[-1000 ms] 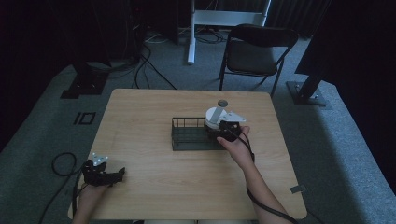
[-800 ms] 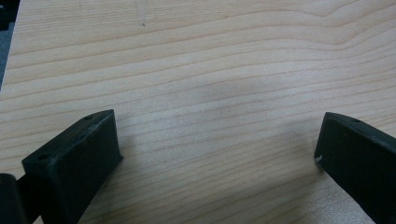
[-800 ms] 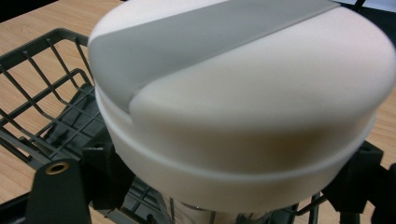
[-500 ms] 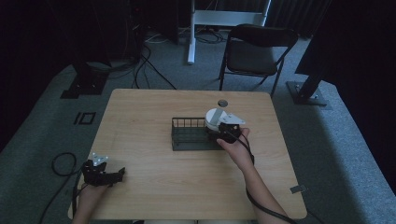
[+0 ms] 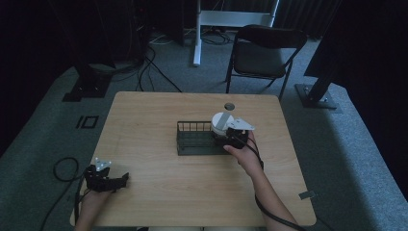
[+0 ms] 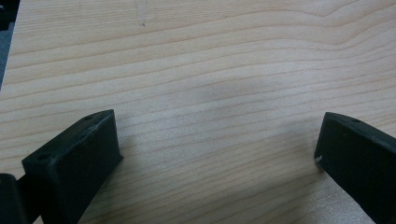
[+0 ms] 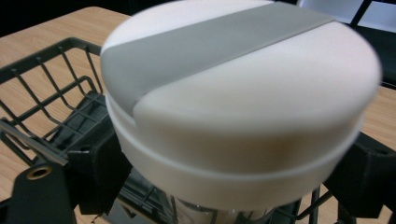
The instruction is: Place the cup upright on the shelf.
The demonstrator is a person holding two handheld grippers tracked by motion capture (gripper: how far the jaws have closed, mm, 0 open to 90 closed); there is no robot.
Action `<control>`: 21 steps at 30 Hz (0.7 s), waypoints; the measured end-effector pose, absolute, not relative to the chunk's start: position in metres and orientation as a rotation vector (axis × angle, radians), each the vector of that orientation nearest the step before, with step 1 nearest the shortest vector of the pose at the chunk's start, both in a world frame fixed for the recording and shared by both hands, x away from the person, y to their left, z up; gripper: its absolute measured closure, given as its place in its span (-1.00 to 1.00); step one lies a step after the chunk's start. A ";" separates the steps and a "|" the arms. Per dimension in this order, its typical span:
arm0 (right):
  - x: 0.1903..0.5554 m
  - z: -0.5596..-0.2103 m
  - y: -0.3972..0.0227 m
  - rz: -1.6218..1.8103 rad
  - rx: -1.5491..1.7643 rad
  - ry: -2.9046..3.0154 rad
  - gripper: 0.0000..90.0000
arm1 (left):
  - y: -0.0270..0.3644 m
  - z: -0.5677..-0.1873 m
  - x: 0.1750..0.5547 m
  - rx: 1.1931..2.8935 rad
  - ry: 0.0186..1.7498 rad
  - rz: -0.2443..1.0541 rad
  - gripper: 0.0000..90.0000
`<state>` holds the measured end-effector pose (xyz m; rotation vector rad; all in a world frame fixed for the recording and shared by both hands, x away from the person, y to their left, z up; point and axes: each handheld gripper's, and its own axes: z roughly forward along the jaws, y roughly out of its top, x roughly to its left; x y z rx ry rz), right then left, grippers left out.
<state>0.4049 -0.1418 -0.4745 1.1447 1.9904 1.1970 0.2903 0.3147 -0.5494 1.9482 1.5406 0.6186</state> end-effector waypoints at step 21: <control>0.384 -0.468 -0.157 1.222 1.113 1.971 -0.74 | 0.315 -0.549 0.290 1.948 1.541 0.619 -1.00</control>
